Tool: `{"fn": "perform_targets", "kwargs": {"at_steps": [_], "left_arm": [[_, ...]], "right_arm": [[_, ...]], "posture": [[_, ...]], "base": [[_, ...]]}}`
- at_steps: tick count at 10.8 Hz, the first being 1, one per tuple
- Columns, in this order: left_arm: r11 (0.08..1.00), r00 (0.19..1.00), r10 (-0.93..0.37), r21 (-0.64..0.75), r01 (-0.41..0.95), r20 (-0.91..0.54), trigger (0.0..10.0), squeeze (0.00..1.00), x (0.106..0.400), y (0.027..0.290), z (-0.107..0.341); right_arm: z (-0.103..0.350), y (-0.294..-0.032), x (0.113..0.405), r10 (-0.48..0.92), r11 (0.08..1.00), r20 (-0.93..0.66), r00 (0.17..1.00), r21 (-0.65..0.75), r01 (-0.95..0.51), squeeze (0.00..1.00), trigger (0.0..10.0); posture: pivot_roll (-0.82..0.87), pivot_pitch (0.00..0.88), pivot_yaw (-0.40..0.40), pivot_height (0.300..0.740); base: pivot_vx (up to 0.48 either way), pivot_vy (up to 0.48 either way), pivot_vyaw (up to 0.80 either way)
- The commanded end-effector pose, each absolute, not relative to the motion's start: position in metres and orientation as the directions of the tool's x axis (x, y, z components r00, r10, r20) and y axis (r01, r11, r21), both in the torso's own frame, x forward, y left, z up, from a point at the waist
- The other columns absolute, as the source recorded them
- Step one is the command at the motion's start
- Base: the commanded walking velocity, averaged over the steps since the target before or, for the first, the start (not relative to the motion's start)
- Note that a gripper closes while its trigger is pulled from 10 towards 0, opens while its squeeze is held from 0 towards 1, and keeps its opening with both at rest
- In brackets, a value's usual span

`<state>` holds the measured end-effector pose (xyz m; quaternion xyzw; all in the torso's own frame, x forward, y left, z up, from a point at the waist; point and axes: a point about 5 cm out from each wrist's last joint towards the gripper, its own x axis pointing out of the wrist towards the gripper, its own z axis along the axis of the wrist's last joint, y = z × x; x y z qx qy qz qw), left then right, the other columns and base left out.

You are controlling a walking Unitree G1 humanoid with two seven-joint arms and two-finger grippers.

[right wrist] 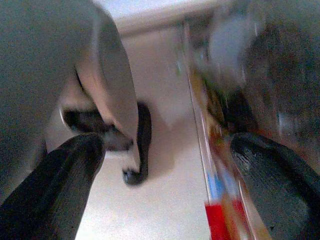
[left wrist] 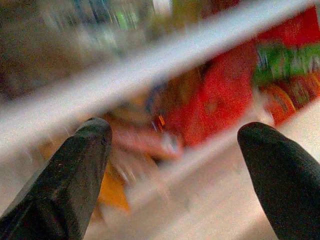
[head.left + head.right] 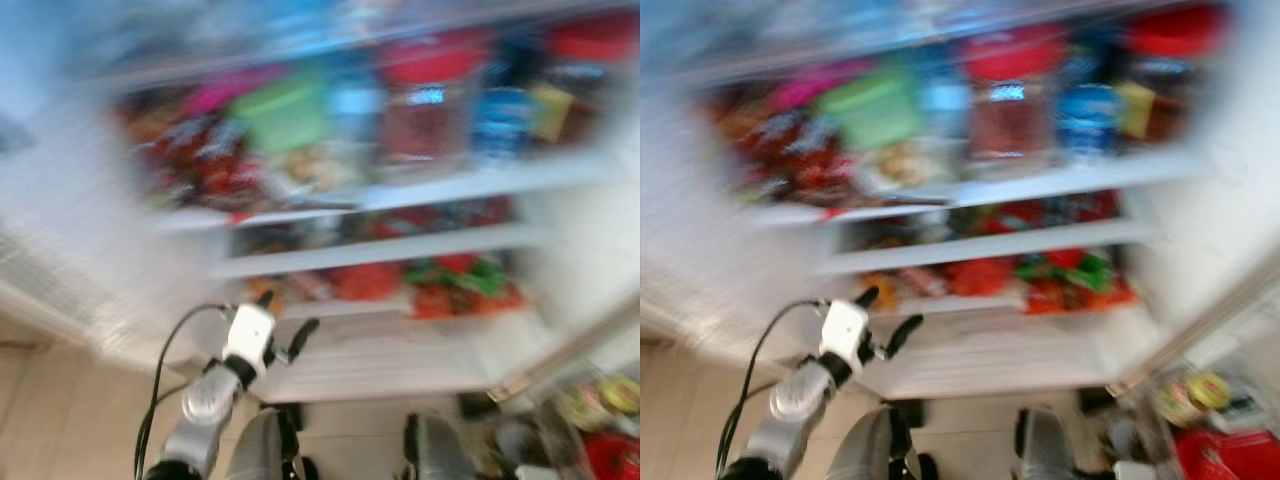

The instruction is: Restocking fridge

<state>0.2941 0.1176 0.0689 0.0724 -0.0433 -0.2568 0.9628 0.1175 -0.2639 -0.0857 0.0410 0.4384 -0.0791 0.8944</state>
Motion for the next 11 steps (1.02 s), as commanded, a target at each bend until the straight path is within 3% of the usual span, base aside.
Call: {"fn": "perform_targets", "kwargs": {"at_steps": [1,3,6,7,9,11], "left_arm": [[0.856,0.857,-0.508,0.166,0.489,0.091,10.0,0.0,0.297,0.118,0.079],[0.847,0.845,-0.53,0.101,0.522,0.072,10.0,0.0,0.283,0.125,0.083],[0.912,0.897,-0.409,-0.062,0.405,-0.168,10.0,0.0,0.27,0.154,0.036],[0.922,0.851,-0.385,-0.105,0.373,-0.358,10.0,0.0,0.252,0.163,0.001],[0.962,0.773,-0.266,-0.105,0.252,-0.576,10.0,0.0,0.23,0.176,-0.039],[0.976,0.724,-0.209,-0.099,0.192,-0.657,10.0,0.0,0.218,0.179,-0.055]], "right_arm": [[-0.092,-0.259,0.104,-0.098,0.981,-0.816,0.57,0.015,0.191,0.0,10.0],[-0.092,-0.258,0.104,-0.101,0.981,-0.815,0.57,0.013,0.192,0.0,10.0],[-0.092,-0.258,0.104,-0.101,0.982,-0.816,0.57,0.011,0.189,0.0,10.0],[-0.092,-0.257,0.103,-0.102,0.982,-0.818,0.566,0.009,0.19,0.0,10.0],[-0.094,-0.256,0.101,-0.11,0.982,-0.832,0.543,-0.004,0.191,0.0,10.0],[-0.096,-0.253,0.097,-0.115,0.981,-0.84,0.531,-0.013,0.193,0.0,10.0]], "posture": [[-0.16,0.146,0.152,0.627],[-0.16,0.149,0.151,0.627],[-0.16,0.148,0.154,0.627],[-0.16,0.141,0.154,0.627],[-0.16,0.12,0.148,0.627],[-0.17,0.099,0.142,0.627]], "base": [[0.0,0.0,0.0],[0.0,0.0,0.0],[0.0,0.0,0.0],[0.0,0.0,0.0],[0.0,0.0,0.0],[0.0,0.0,0.0]]}}
